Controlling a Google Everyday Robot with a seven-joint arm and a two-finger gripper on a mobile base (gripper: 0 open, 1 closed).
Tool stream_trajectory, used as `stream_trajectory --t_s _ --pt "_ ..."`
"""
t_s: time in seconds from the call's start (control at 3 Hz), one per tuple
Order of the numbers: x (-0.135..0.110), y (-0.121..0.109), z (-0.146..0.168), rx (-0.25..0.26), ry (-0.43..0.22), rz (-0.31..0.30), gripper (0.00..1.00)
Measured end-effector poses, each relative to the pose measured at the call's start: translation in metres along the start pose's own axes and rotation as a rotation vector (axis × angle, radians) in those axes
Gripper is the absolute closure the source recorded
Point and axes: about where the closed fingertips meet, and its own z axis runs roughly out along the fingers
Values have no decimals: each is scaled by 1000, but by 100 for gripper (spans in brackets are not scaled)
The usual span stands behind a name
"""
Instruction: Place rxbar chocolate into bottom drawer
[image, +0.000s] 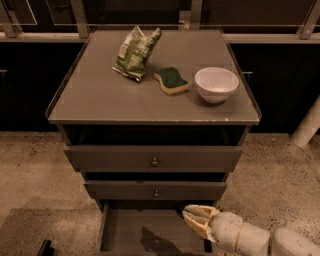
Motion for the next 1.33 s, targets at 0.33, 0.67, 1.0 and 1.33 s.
stream_trajectory --t_s 0.33,0.67,1.0,1.33 --pt "50 -24 20 6 -4 82 100" --pt "87 -33 46 -21 9 149 100" --pt "90 -32 49 -27 9 155 100" --pt "121 -50 47 24 0 219 100"
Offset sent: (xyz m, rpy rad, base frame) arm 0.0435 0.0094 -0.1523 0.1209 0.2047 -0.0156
